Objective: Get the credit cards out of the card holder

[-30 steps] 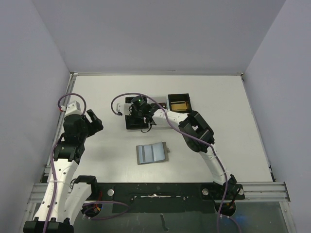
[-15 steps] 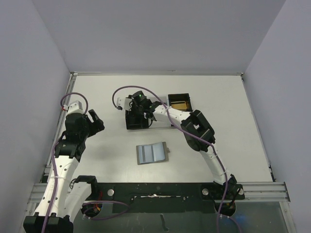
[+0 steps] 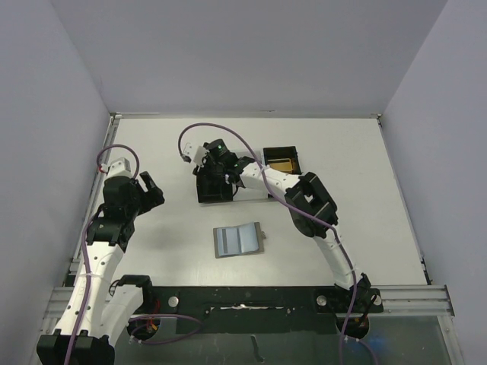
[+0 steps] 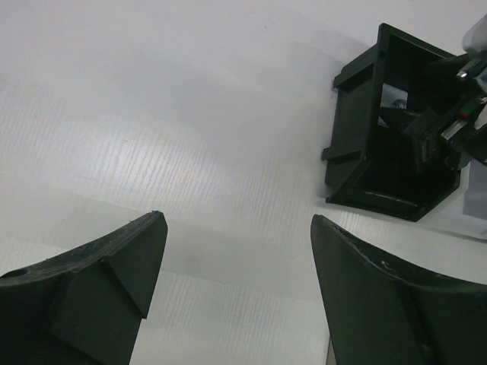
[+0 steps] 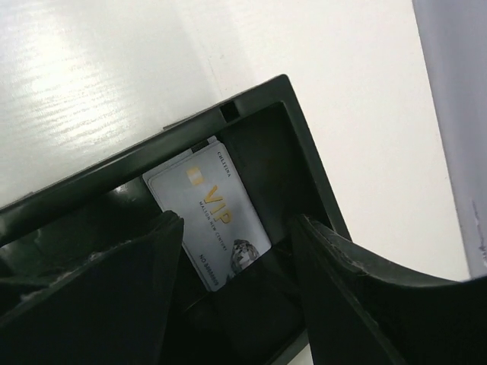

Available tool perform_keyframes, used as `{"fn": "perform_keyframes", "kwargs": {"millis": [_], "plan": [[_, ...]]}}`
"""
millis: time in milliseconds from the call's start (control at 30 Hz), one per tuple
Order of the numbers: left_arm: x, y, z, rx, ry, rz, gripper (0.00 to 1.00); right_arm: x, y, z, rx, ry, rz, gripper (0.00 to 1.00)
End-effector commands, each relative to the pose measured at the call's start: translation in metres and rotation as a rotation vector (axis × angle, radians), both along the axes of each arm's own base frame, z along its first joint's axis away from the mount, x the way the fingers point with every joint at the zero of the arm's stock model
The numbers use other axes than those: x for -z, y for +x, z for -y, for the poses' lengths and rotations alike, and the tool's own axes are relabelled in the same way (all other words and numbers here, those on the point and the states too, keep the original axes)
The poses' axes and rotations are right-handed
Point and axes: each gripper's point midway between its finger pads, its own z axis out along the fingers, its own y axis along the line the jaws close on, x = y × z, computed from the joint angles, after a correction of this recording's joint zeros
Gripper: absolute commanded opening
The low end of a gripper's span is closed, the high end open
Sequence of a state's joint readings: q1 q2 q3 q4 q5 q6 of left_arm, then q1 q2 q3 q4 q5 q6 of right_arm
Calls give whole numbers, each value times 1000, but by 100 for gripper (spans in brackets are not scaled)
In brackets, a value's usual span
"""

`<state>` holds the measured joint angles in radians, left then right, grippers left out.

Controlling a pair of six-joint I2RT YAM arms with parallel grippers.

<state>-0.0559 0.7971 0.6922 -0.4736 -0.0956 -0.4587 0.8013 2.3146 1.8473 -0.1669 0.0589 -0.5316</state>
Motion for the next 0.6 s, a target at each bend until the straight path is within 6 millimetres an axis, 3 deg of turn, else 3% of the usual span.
{"fn": "perform_keyframes", "kwargs": {"millis": [0, 133, 300, 333, 433, 567], "plan": [[-14, 9, 0, 13, 3, 66, 76, -110, 2, 0, 95, 304, 68, 59], [-14, 9, 1, 16, 1, 69, 76, -153, -17, 20, 161, 482, 79, 59], [-14, 10, 2, 22, -1, 69, 76, -194, -40, 69, 331, 669, 97, 61], [-14, 10, 1, 21, -1, 69, 76, -194, -47, 78, 366, 694, 81, 67], [-14, 11, 3, 27, -3, 68, 76, -196, -70, 99, 423, 735, 14, 97], [-13, 11, 4, 31, -6, 65, 76, -184, -102, 118, 438, 800, -66, 98]]}}
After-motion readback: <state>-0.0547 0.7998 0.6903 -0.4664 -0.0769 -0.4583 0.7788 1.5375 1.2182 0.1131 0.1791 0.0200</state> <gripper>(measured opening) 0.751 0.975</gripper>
